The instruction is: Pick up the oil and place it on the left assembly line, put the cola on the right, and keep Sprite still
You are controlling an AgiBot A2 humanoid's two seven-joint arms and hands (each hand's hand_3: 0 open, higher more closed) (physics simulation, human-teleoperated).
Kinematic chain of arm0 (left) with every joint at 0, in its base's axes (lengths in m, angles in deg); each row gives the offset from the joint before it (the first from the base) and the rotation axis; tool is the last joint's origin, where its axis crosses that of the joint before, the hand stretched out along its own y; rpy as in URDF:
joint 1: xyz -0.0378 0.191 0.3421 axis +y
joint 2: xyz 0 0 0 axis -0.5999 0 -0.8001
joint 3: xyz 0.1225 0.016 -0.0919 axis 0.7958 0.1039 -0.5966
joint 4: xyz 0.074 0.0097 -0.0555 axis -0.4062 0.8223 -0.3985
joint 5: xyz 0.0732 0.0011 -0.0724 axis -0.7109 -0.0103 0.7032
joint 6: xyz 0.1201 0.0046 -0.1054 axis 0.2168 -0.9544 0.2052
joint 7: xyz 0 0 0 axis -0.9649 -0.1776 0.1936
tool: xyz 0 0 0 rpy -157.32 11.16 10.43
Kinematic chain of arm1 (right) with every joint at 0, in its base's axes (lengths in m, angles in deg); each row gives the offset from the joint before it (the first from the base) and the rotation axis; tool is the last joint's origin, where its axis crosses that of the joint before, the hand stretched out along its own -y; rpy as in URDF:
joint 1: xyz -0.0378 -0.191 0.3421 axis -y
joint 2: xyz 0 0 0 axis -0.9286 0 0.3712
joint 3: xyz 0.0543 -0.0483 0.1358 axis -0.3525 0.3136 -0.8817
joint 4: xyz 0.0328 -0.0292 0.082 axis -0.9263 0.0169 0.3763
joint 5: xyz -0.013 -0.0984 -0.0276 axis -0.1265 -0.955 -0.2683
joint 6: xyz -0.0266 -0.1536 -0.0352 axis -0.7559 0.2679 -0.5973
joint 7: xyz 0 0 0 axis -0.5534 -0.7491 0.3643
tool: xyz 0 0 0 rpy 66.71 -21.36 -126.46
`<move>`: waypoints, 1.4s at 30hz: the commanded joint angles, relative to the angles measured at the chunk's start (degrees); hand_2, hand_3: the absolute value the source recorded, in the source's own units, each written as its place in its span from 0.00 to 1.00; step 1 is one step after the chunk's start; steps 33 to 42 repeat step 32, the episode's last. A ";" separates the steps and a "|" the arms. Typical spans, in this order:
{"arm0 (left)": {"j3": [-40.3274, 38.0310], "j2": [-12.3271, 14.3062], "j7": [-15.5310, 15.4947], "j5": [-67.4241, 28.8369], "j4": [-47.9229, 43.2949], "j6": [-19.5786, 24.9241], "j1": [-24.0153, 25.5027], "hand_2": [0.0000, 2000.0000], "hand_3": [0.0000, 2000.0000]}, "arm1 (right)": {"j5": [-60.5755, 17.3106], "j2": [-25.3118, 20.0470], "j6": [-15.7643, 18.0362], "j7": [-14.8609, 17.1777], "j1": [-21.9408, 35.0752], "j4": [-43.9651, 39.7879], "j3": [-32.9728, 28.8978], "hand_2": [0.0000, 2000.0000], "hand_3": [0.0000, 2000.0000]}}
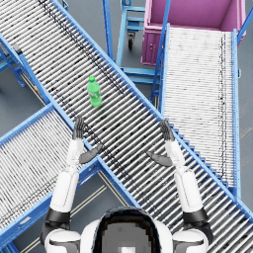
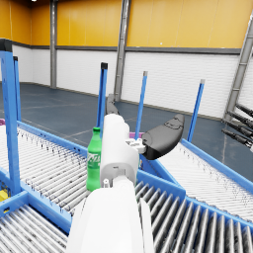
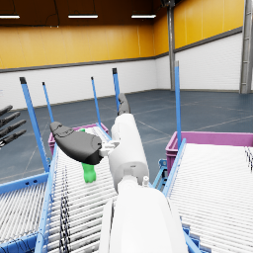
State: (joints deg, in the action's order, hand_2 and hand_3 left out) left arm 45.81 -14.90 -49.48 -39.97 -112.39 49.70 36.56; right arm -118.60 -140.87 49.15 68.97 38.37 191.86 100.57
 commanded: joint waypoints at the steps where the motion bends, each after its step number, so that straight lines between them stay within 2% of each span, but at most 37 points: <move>1: 0.00 0.00 0.00 0.00 0.00 0.00 0.00 0.00 0.00 | 0.00 0.00 0.00 0.00 0.00 0.00 0.00 0.00 0.00; 42: 0.00 0.00 0.00 0.00 0.00 0.00 0.00 0.00 0.00 | 0.00 0.00 0.00 0.00 0.00 0.00 0.00 0.00 0.00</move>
